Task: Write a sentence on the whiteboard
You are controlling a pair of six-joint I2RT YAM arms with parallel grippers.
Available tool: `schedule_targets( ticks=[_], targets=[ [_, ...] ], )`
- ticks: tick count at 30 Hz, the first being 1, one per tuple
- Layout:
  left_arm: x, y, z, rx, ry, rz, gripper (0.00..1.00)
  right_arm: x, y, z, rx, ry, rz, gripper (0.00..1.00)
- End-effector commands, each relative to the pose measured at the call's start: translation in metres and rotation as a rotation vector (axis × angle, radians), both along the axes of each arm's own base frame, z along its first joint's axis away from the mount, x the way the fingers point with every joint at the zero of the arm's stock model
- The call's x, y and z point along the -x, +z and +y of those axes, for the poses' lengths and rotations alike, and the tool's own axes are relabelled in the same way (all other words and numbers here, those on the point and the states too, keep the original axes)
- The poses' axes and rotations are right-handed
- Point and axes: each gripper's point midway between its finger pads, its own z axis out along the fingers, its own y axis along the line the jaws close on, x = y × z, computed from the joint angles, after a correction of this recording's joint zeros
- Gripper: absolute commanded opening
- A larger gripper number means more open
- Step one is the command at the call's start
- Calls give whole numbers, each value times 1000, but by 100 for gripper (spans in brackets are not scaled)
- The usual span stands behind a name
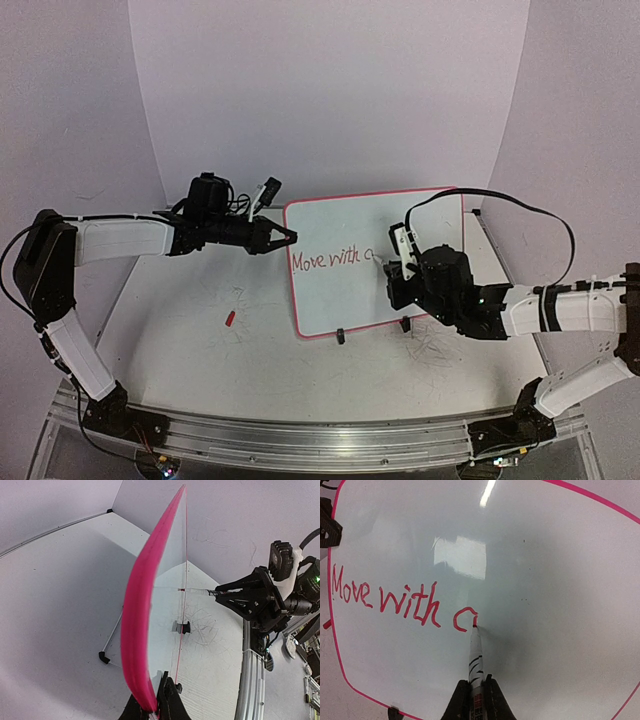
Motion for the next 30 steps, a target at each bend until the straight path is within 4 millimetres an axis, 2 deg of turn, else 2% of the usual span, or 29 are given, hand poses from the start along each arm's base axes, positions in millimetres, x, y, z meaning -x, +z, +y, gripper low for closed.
schedule_targets(
  ticks=[1,21,30],
  targets=[
    [-25,0,12,-98,112,-141,0,-2,3,-5,-7,-27,5,0],
    [-26,0,13,-102,115,-142,0,-4,3,-16,12,-78,2,0],
    [-25,0,12,-102,112,-141,0,-9,14,-17,-43,-109,-38,0]
  ],
)
